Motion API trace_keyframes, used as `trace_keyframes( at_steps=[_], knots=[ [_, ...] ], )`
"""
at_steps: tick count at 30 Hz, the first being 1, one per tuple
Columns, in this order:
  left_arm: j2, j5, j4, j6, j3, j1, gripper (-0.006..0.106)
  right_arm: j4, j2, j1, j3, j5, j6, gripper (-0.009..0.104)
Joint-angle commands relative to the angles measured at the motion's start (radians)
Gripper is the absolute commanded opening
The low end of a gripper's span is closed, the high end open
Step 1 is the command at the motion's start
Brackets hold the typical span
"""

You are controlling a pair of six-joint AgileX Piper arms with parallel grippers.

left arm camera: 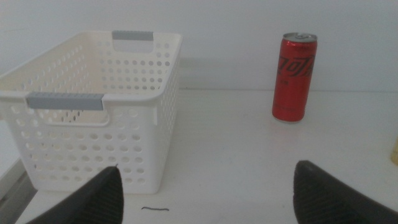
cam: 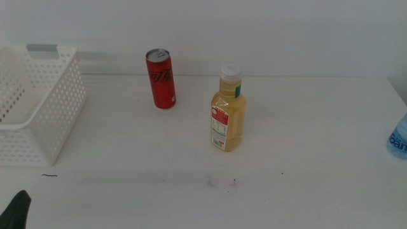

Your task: Use arms to grab the bottles and put them into the dustbin to the left of the table.

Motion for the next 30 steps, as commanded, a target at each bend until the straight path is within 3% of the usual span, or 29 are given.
trace_keyframes(
  at_steps=[1, 5, 11, 18, 23, 30],
  knots=[
    [-0.004, -0.028, -0.009, -0.006, 0.000, -0.015, 0.094, -0.009, -0.005, -0.005, 0.004, -0.005, -0.011, 0.090],
    [0.161, -0.245, 0.017, -0.006, 0.000, -0.115, 0.094, -0.009, -0.005, -0.005, 0.004, -0.005, -0.011, 0.090],
    [0.746, -0.785, -0.012, -0.004, 0.000, -0.308, 0.094, -0.009, -0.005, -0.005, 0.004, -0.005, 0.001, 0.090],
    [1.253, -1.378, -0.037, 0.052, 0.000, -0.343, 0.094, -0.009, -0.005, -0.005, 0.004, -0.005, 0.001, 0.090],
    [1.382, -1.430, -0.051, 0.071, 0.000, -0.343, 0.094, -0.009, -0.005, -0.005, 0.004, -0.005, 0.001, 0.090],
    [1.384, -1.430, -0.044, 0.071, 0.000, -0.343, 0.094, -0.009, -0.005, -0.005, 0.004, -0.005, 0.001, 0.090]
  ],
)
